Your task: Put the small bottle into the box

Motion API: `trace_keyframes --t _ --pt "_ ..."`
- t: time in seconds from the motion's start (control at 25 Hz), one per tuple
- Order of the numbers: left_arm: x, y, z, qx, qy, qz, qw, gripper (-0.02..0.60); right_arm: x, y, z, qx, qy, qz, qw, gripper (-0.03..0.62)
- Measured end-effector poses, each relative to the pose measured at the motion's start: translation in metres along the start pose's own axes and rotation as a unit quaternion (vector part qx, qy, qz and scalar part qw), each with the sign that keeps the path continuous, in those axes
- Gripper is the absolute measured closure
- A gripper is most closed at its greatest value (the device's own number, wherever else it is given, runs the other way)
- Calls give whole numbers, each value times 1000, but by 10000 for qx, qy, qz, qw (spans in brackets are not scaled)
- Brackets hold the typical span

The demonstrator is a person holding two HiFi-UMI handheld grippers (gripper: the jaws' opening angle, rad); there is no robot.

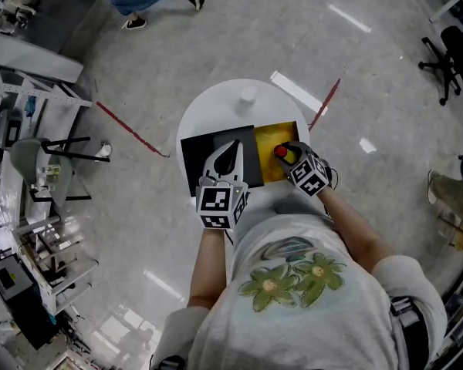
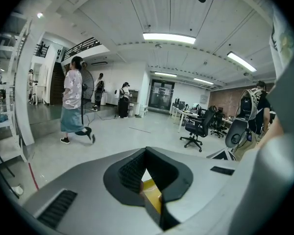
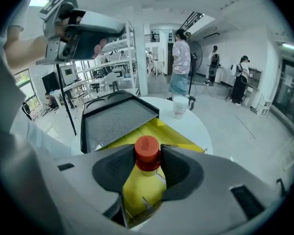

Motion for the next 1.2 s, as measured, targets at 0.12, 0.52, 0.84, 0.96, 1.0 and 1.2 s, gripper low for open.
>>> trace_keyframes --t 0.12,0.52,0.84,0.96,1.0,1.2 --pt "2 0 -2 6 -20 7 10000 578 0 -1 -2 -44 -17 -26 10000 430" --pt "10 -5 -8 48 -11 99 9999 578 9 -39 -50 776 187 452 9958 403" --pt "26 -17 -10 173 175 213 9995 578 25 -82 -113 1873 660 998 9750 468" --pt "35 -23 -10 285 282 231 9989 578 28 -95 -136 2280 813 1140 9635 479" --pt "38 -24 -10 320 321 240 9987 578 28 -98 -144 2398 868 1177 9598 503" --pt "55 -31 -13 429 491 297 9974 578 26 -104 -175 2792 1222 1256 9441 589"
Point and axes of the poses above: the fingertips, and each gripper's own axes: z forward along the fingers, x to its right, y out of its underside, the point moved 10 cm from there along -z, backward along the fingers, and after that the axes turned 12 degrees about y, right-handed, at the moved point
